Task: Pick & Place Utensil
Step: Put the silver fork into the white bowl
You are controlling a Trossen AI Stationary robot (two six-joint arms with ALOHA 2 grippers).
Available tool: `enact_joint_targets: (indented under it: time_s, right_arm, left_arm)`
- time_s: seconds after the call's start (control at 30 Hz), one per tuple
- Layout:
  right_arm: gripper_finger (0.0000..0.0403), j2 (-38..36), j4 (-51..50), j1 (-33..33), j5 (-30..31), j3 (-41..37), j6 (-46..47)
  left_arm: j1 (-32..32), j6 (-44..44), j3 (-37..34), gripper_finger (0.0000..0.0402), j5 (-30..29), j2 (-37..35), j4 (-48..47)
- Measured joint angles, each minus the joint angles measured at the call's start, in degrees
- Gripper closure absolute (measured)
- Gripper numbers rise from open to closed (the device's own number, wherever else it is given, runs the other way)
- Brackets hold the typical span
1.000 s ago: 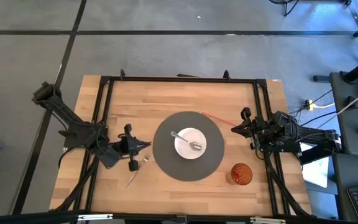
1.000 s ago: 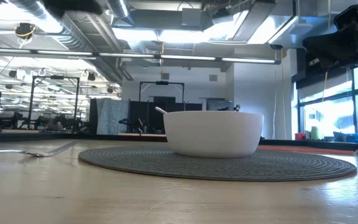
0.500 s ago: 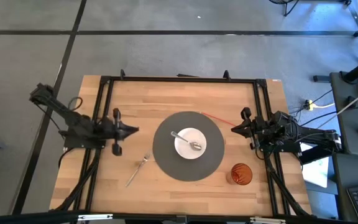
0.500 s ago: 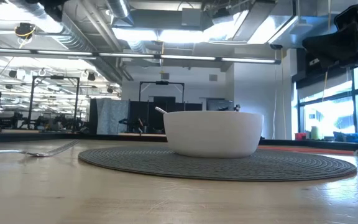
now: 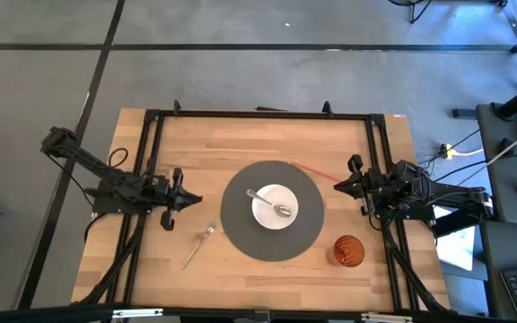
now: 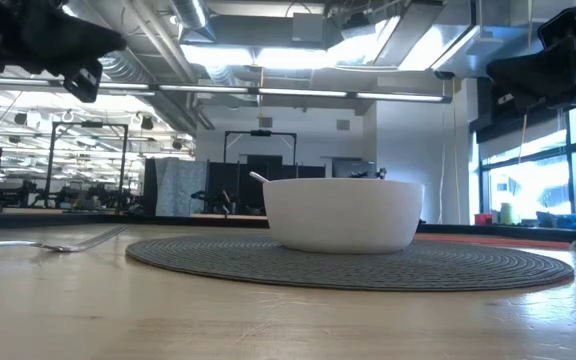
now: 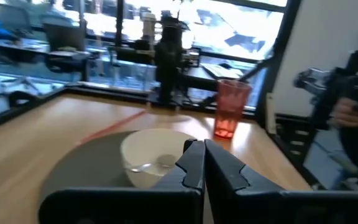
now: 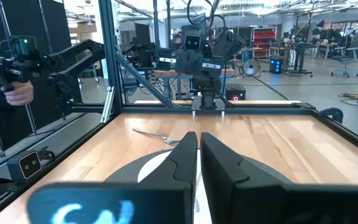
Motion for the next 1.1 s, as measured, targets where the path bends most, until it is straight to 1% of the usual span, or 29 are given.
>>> enact_joint_targets:
  time_s: [0.13,0.23,0.33,0.43,0.5,0.63,0.7,0.77,0.83,0.9,1.03,1.1]
  right_arm:
    - [0.0380,0.00,0.00,0.00,-0.01,0.00,0.00]
    - [0.0380,0.00,0.00,0.00,-0.01,0.00,0.01]
    - [0.0380,0.01,0.00,0.00,-0.01,0.00,0.00]
    - [0.0380,0.00,0.03,0.00,-0.01,0.00,0.00]
    - [0.0380,0.00,0.03,0.00,-0.01,0.00,0.02]
    - [0.0380,0.00,0.03,0.00,-0.01,0.00,1.10]
    - [0.0380,0.00,0.03,0.00,-0.07,0.00,1.14]
    - [0.0380,0.00,0.02,0.00,-0.12,0.00,1.16]
    - [0.0380,0.02,0.03,0.00,-0.14,0.00,1.16]
    - [0.0380,0.00,0.00,0.00,-0.14,0.00,1.24]
    - [0.0380,0.00,0.00,0.00,-0.14,0.00,1.31]
    - [0.0380,0.01,-0.02,0.00,-0.17,0.00,1.31]
  left_arm:
    - [0.13,-1.49,0.09,0.0399,5.74,0.55,0.03]
    - [0.08,-5.57,1.09,0.0400,6.39,2.34,0.02]
    - [-0.72,-9.01,3.96,0.0399,5.39,7.85,-0.11]
    - [-2.16,-12.12,10.04,0.0400,4.28,16.46,-3.79]
    - [-3.02,-16.45,15.97,0.0400,3.78,22.61,-11.59]
    - [-3.92,-31.00,30.07,0.0399,3.83,35.25,-32.52]
    - [-4.13,-39.39,36.39,0.0399,6.70,41.36,-41.94]
    - [-4.15,-45.89,42.38,0.0399,10.97,47.37,-49.48]
    - [-4.05,-48.59,48.06,0.0399,14.98,53.05,-55.18]
    - [-4.05,-48.93,53.39,0.0398,17.83,58.37,-61.21]
    - [-3.76,-51.46,62.19,0.0393,19.15,67.59,-74.63]
    - [-3.09,-52.25,64.93,0.0386,20.60,71.16,-77.45]
